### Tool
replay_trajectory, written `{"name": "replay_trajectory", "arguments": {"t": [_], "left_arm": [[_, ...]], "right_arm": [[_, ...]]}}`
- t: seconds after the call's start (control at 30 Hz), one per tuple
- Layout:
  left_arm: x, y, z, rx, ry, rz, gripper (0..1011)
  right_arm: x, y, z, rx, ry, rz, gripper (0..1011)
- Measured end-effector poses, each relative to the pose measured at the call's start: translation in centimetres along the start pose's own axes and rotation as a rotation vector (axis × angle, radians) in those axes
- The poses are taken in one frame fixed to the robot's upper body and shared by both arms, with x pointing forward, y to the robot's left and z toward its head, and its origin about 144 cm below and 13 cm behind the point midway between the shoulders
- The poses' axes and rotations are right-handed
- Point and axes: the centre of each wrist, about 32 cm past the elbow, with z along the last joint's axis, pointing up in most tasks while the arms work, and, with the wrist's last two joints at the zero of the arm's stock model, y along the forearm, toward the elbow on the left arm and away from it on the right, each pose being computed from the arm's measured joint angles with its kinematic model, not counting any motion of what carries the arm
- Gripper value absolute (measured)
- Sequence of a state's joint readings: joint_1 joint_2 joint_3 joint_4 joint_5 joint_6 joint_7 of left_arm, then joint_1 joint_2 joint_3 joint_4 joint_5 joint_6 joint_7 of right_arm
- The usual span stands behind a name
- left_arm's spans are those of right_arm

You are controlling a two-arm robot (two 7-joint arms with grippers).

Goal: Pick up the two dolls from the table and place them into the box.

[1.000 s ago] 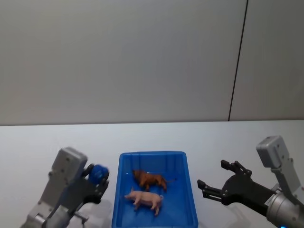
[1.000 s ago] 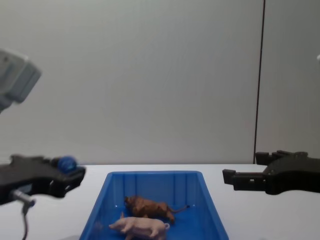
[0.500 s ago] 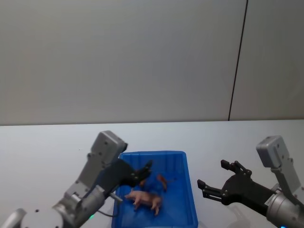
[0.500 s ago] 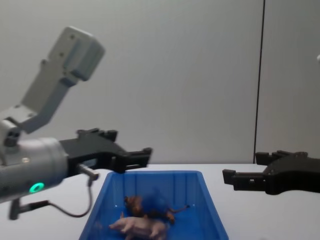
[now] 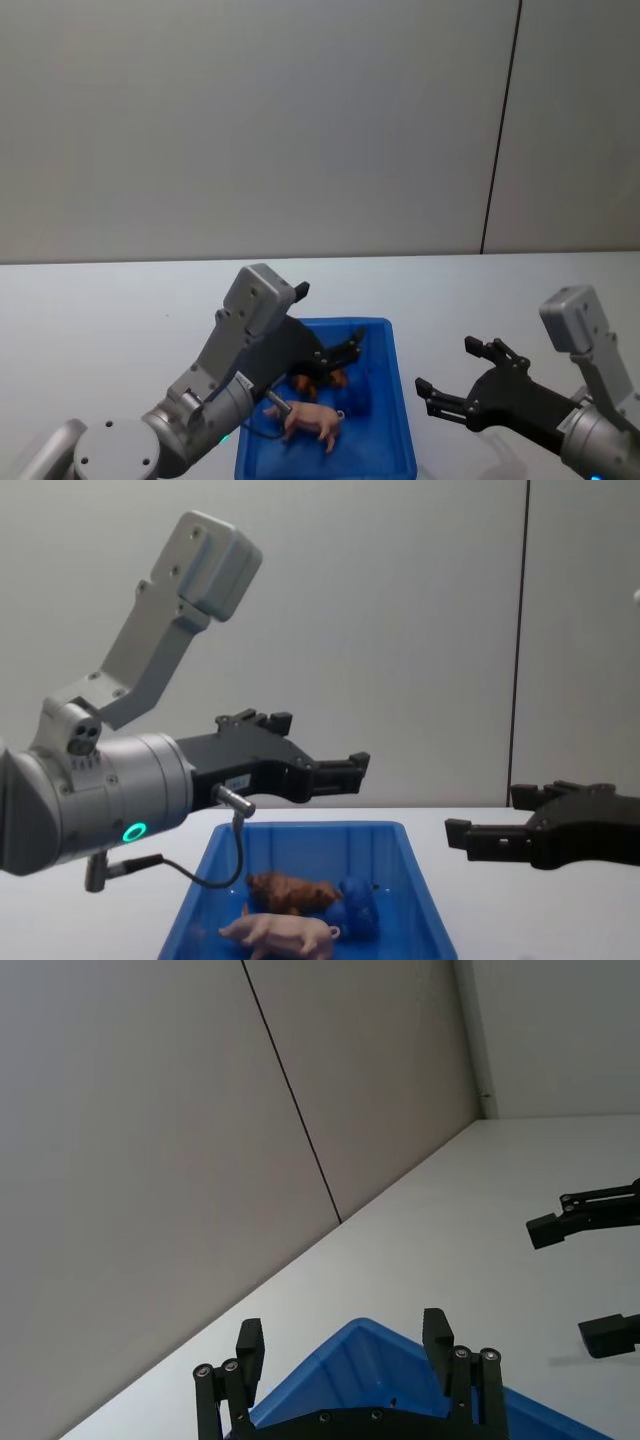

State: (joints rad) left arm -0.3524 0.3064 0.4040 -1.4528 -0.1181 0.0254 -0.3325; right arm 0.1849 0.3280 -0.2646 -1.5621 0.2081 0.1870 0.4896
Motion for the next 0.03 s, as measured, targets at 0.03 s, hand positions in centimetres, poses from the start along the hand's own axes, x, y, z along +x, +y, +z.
{"name": "replay_trajectory", "arguments": {"t": [0.03], "left_arm": [[0.01,-0.06,0.02,-0.006,-0.002,-0.004,1001]], "right_arm": [[0.0,0.0,0.0,0.0,0.0,0.0,1001]]}}
